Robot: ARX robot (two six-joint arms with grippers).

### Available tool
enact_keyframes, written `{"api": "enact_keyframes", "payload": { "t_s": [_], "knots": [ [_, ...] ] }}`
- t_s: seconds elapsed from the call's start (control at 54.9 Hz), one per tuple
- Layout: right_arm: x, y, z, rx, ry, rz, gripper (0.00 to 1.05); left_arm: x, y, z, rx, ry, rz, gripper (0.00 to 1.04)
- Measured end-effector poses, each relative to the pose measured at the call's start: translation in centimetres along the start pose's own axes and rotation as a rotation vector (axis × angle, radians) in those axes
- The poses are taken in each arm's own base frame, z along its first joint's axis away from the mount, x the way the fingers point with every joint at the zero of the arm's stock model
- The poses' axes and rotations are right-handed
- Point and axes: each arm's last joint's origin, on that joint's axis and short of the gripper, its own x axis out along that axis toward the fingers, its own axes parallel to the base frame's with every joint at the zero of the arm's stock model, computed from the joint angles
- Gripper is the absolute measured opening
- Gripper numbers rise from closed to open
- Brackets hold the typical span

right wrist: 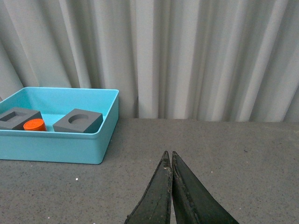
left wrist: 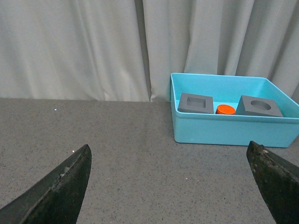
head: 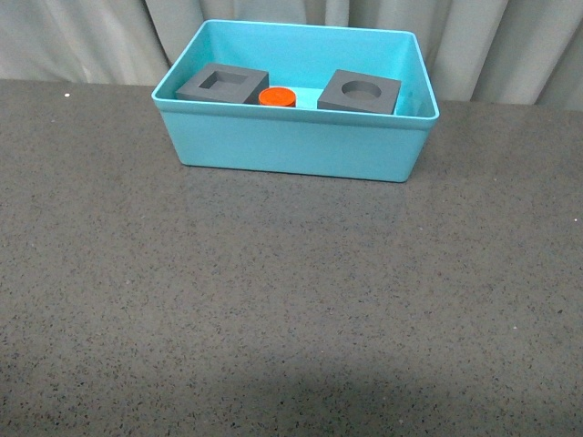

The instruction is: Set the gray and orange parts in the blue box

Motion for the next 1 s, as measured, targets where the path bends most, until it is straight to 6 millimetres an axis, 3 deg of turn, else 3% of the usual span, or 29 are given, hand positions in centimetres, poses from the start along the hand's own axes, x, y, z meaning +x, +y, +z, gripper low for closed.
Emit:
{"api": "enact_keyframes", "payload": {
  "t_s": [0.292,0.456,0.784,0.839,1.003],
  "knots": [
    [-1.1,0.0,-0.3,-0.001,0.006,0.003,0.01,0.0,0.0,0.0,0.0,0.0,0.0,0.98],
    [-1.1,0.0,-0.2,-0.001,0.005,0.003,0.36,0.0,0.0,0.0,0.0,0.0,0.0,0.98],
    [-1.1,0.0,-0.2,-0.001,0.005,0.003,0.93,0.0,0.0,0.0,0.0,0.0,0.0,0.98],
    [-1.1,0.0,-0.2,0.002,0.005,0.003,0.97,0.0,0.0,0.0,0.0,0.0,0.0,0.98],
    [-1.1,0.0,-0.2,0.002,0.005,0.003,0.95,0.0,0.0,0.0,0.0,0.0,0.0,0.98]
  ]
}}
